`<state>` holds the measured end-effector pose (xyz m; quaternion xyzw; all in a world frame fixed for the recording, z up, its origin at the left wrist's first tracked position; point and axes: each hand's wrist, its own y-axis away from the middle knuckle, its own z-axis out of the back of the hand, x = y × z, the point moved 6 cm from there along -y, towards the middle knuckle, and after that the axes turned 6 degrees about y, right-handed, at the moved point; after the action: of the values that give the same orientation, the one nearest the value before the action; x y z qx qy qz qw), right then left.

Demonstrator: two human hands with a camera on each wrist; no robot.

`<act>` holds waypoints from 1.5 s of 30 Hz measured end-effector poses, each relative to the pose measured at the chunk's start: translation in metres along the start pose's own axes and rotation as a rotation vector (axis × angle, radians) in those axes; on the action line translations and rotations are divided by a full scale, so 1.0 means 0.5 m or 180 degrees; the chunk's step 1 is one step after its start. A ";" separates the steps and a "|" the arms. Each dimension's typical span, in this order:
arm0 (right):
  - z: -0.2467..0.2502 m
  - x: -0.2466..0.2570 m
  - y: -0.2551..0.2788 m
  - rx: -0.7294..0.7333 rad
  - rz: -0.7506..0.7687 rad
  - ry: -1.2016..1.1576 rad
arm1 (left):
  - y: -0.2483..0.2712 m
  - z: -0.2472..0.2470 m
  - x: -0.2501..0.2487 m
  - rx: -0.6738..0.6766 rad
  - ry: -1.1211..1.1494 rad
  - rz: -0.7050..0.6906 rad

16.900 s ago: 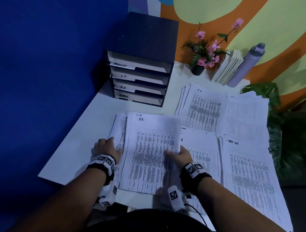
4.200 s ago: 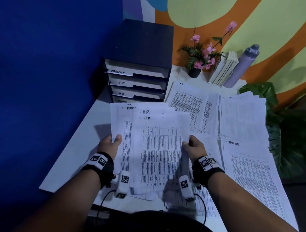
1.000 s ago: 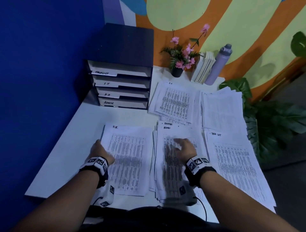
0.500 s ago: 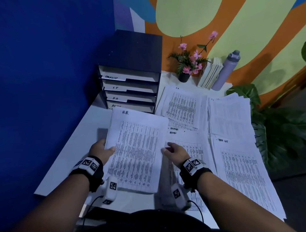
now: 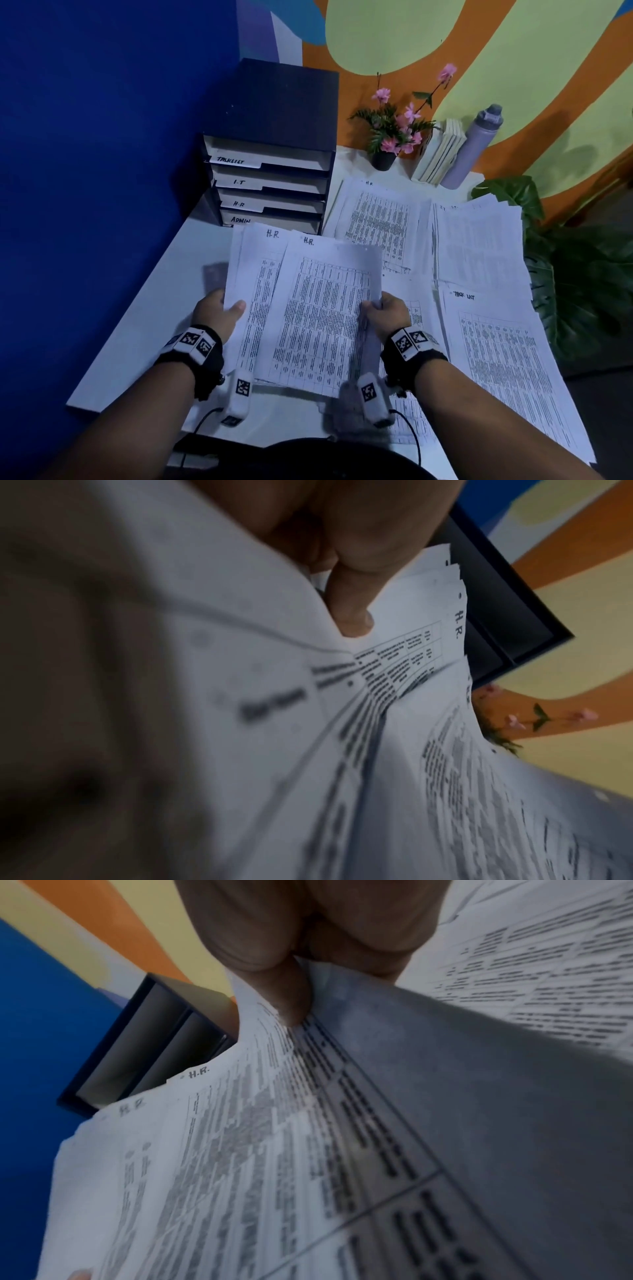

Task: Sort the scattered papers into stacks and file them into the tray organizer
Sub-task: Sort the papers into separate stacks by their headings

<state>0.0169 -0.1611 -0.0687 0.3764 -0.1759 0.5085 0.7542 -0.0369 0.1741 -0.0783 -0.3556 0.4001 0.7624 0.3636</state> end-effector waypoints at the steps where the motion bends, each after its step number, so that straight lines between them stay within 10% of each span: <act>1: 0.001 -0.007 -0.002 0.0025 -0.0053 -0.0039 | -0.002 0.002 0.004 -0.0044 0.0051 0.0029; 27: -0.007 0.004 0.007 0.0249 -0.0001 -0.1046 | 0.005 -0.017 0.011 -0.0099 0.0618 0.0227; 36: -0.017 0.014 -0.008 0.0216 0.0115 -0.1101 | 0.008 -0.031 -0.029 0.0265 0.0141 -0.0568; 45: -0.017 0.011 -0.018 0.0174 0.0044 -0.1073 | -0.008 -0.040 -0.002 0.0463 0.0179 0.0134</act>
<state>0.0264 -0.1531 -0.0742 0.4755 -0.2887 0.4479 0.7000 -0.0279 0.1583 -0.0875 -0.3410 0.4718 0.7286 0.3609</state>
